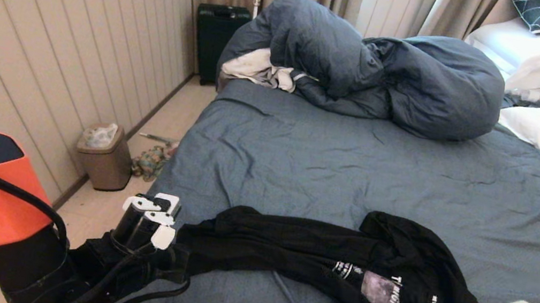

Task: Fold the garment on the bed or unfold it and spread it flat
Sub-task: Unford the black T-shirt

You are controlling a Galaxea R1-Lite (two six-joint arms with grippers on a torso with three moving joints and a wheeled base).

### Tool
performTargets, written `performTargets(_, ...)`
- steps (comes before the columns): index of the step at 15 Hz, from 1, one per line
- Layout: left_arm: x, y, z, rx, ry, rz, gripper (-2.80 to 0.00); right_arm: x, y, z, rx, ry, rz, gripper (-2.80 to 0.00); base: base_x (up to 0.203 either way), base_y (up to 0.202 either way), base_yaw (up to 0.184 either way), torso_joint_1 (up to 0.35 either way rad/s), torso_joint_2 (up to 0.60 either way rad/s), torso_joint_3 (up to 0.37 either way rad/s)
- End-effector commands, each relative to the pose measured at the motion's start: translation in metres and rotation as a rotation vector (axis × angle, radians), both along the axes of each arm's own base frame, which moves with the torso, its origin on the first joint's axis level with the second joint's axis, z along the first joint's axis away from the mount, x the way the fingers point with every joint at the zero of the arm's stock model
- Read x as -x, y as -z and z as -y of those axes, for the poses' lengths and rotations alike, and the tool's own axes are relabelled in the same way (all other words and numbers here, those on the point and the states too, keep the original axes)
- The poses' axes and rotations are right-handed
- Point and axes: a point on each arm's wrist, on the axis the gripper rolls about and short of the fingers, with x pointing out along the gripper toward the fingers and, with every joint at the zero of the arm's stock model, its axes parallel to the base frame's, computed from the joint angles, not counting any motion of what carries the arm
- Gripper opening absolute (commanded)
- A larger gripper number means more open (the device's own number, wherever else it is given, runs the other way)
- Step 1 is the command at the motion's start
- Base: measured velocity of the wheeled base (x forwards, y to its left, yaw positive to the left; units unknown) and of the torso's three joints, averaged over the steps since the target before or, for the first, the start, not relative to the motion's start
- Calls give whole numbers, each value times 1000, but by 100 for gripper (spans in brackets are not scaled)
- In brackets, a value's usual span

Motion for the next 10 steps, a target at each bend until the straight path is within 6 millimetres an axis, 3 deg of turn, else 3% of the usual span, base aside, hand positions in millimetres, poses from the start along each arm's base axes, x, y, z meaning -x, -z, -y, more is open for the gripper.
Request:
performTargets(1, 0, 0, 0, 3, -2, 2, -280, 31, 1, 3, 16, -28, 40, -280, 0, 0, 0, 0, 0, 0)
performTargets(4, -1, 3, 1, -3, -2, -6, -280, 62, 21, 6, 83, -44, -48, -280, 0, 0, 0, 0, 0, 0)
performTargets(9, -2, 7, 1, -10, -2, -15, -280, 61, 24, 6, 96, -47, -75, -280, 0, 0, 0, 0, 0, 0)
performTargets(10, -2, 9, 2, -12, -1, -19, -280, 61, 24, 7, 96, -45, -74, -1, 0, 0, 0, 0, 0, 0)
